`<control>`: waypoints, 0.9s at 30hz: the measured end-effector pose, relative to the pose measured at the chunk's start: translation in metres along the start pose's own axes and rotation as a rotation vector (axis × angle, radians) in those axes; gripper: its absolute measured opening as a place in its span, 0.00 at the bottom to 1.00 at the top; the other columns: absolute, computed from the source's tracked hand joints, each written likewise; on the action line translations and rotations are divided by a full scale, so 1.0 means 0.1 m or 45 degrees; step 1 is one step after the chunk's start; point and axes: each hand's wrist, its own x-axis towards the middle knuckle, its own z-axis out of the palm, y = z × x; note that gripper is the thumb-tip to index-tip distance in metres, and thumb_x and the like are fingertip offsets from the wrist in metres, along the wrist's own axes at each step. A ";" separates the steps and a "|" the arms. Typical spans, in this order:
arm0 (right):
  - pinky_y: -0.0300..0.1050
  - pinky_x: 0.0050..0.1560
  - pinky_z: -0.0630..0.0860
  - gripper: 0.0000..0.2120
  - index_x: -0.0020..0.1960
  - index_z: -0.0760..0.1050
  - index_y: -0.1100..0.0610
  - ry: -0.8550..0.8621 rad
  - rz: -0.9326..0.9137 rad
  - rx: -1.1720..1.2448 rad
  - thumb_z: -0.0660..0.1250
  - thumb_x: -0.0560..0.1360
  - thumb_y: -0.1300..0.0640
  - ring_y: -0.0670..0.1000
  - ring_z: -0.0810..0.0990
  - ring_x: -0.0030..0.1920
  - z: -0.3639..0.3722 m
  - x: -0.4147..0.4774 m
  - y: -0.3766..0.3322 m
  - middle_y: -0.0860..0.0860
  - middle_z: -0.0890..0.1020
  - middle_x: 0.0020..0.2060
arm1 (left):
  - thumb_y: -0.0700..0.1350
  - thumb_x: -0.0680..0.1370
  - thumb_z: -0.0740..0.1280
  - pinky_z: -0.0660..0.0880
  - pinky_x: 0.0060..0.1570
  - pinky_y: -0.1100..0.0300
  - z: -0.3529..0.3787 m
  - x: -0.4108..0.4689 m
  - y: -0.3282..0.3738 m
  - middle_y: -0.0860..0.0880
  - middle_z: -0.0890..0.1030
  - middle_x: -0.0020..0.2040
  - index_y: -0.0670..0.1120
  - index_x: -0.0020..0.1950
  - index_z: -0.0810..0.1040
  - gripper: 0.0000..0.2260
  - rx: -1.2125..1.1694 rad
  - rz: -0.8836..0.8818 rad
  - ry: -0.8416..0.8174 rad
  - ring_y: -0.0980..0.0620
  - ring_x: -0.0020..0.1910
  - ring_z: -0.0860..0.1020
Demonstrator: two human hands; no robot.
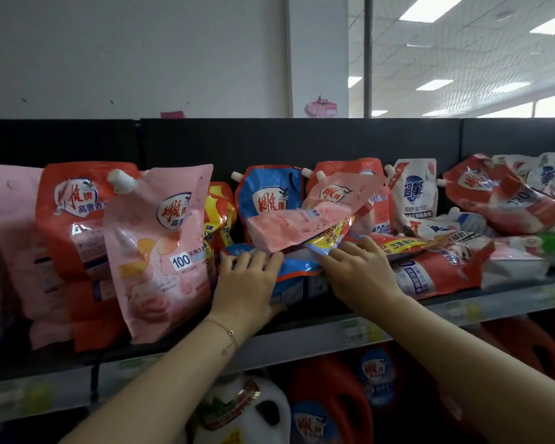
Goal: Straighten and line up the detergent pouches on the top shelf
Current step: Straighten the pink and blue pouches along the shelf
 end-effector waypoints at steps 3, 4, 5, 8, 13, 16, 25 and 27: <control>0.47 0.41 0.65 0.06 0.43 0.82 0.54 0.089 0.026 -0.044 0.73 0.66 0.59 0.52 0.77 0.32 -0.01 0.17 -0.06 0.47 0.79 0.31 | 0.62 0.67 0.72 0.68 0.53 0.51 -0.03 0.06 -0.15 0.51 0.78 0.56 0.51 0.64 0.72 0.30 -0.151 -0.066 0.094 0.46 0.54 0.75; 0.47 0.42 0.68 0.06 0.43 0.82 0.54 0.105 0.034 -0.042 0.74 0.66 0.58 0.53 0.78 0.32 -0.03 0.24 -0.08 0.47 0.80 0.31 | 0.62 0.68 0.71 0.68 0.55 0.53 -0.05 0.08 -0.21 0.52 0.77 0.56 0.52 0.64 0.71 0.28 -0.213 -0.096 0.090 0.48 0.55 0.75; 0.48 0.43 0.69 0.06 0.42 0.81 0.54 0.124 0.033 -0.049 0.75 0.66 0.58 0.53 0.78 0.33 -0.05 0.31 -0.10 0.47 0.80 0.32 | 0.61 0.69 0.71 0.67 0.55 0.54 -0.06 0.10 -0.27 0.53 0.77 0.56 0.52 0.64 0.71 0.27 -0.268 -0.128 0.084 0.49 0.55 0.74; 0.51 0.47 0.66 0.08 0.39 0.80 0.53 0.094 0.003 -0.105 0.78 0.63 0.56 0.54 0.79 0.36 -0.15 0.54 -0.16 0.47 0.81 0.32 | 0.58 0.69 0.73 0.72 0.54 0.53 -0.10 0.14 -0.41 0.51 0.79 0.51 0.51 0.59 0.74 0.23 -0.486 -0.228 0.083 0.49 0.50 0.76; 0.52 0.49 0.60 0.13 0.35 0.80 0.52 0.035 -0.019 -0.163 0.81 0.54 0.56 0.55 0.80 0.41 -0.28 0.91 -0.25 0.46 0.81 0.32 | 0.50 0.67 0.77 0.75 0.43 0.56 -0.11 0.12 -0.55 0.53 0.80 0.44 0.51 0.52 0.76 0.17 -0.935 -0.406 0.165 0.50 0.42 0.78; 0.52 0.52 0.60 0.10 0.34 0.80 0.50 0.104 -0.042 -0.212 0.79 0.57 0.56 0.53 0.80 0.43 -0.31 1.10 -0.34 0.44 0.80 0.31 | 0.47 0.69 0.76 0.68 0.35 0.65 -0.09 0.08 -0.59 0.55 0.80 0.39 0.49 0.45 0.77 0.11 -1.115 -0.514 0.252 0.57 0.37 0.77; 0.53 0.61 0.56 0.19 0.49 0.81 0.44 0.122 -0.115 -0.150 0.78 0.58 0.46 0.52 0.77 0.59 -0.21 1.48 -0.66 0.41 0.82 0.50 | 0.53 0.77 0.66 0.68 0.32 0.58 -0.07 0.02 -0.45 0.48 0.77 0.34 0.45 0.38 0.74 0.14 -1.355 -1.057 0.554 0.51 0.33 0.74; 0.56 0.62 0.53 0.21 0.56 0.79 0.44 0.056 -0.139 -0.168 0.77 0.63 0.47 0.54 0.72 0.66 -0.23 1.53 -0.72 0.43 0.79 0.57 | 0.56 0.79 0.63 0.66 0.30 0.60 -0.05 0.04 -0.47 0.50 0.77 0.33 0.44 0.41 0.74 0.16 -1.250 -1.075 0.511 0.52 0.33 0.75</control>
